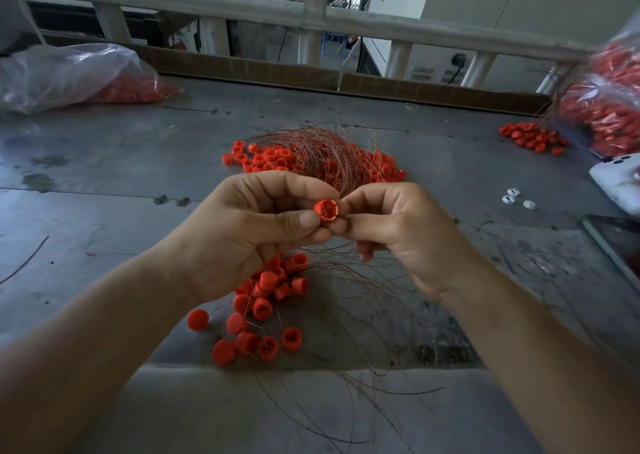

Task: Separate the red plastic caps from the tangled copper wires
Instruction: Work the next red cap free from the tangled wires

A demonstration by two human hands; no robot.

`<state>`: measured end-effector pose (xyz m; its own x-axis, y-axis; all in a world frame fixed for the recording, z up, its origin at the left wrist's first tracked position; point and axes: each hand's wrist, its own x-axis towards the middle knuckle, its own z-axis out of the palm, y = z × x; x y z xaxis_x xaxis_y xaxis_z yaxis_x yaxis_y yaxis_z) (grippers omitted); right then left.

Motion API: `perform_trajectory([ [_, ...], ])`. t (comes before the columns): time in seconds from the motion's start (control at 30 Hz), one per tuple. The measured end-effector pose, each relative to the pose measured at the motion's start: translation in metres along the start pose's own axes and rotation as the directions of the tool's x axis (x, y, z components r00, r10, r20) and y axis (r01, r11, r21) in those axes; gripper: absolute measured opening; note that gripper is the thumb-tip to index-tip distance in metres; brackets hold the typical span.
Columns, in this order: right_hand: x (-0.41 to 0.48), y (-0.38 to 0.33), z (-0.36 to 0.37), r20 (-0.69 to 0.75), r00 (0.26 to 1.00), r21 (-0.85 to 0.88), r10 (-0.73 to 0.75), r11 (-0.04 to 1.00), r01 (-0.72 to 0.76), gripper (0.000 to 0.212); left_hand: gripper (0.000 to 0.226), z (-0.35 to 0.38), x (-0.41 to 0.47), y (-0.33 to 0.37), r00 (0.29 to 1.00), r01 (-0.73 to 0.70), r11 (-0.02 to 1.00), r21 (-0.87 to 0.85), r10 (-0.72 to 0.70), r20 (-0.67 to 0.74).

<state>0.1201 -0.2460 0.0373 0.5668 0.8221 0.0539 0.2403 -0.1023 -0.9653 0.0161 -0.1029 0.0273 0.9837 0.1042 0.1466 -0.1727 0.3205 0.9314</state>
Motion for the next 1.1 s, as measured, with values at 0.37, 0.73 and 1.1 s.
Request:
perform_trajectory([
  [0.37,0.015,0.017,-0.068,-0.381,0.924,-0.695,-0.024,0.666,-0.270,0.006,0.023,0.001,0.000,0.003,0.995,-0.008,0.999,-0.054,0.002,-0.102],
  [0.73,0.020,0.035,-0.070,-0.325,0.942,-0.799,0.088,0.508,-0.323,0.013,0.023,0.002,-0.002,0.004,0.995,-0.012,0.999,-0.050,0.007,-0.098],
  [1.1,0.008,-0.002,-0.034,-0.085,0.993,0.277,0.082,0.959,-0.056,0.007,0.023,0.003,-0.001,0.002,0.991,0.023,1.000,-0.012,-0.024,-0.128],
])
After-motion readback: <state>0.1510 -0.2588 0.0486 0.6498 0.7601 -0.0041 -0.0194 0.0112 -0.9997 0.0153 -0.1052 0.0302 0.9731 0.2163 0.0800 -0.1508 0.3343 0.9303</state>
